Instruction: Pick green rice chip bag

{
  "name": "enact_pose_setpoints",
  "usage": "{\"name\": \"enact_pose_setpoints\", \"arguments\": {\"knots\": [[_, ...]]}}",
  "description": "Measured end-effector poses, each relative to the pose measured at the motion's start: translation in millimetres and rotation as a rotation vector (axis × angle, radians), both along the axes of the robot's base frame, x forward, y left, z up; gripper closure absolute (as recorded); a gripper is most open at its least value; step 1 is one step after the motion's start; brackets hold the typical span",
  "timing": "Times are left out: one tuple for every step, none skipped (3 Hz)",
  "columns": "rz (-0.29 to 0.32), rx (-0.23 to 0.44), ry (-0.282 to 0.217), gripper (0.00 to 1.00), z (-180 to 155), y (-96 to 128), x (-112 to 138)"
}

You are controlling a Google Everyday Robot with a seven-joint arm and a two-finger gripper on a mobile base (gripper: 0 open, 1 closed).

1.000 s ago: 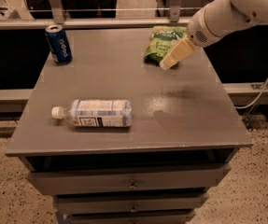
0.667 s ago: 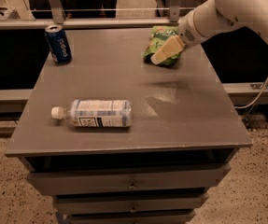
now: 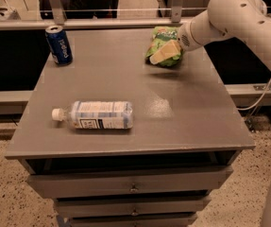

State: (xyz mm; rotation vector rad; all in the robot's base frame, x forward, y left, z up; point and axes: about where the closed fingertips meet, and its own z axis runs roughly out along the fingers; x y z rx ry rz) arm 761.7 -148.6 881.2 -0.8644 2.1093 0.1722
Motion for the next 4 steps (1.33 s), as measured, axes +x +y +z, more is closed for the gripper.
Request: {"name": "enact_pose_setpoints", "arguments": {"knots": [[-0.001, 0.025, 0.013, 0.16, -12.2, 9.3, 8.9], [0.003, 0.038, 0.015, 0.39, -18.6, 14.7, 12.1], [0.015, 0.046, -0.001, 0.61, -16.5, 15.7, 8.7], [0.057, 0.058, -0.050, 0.85, 4.8, 16.5, -4.8]]}}
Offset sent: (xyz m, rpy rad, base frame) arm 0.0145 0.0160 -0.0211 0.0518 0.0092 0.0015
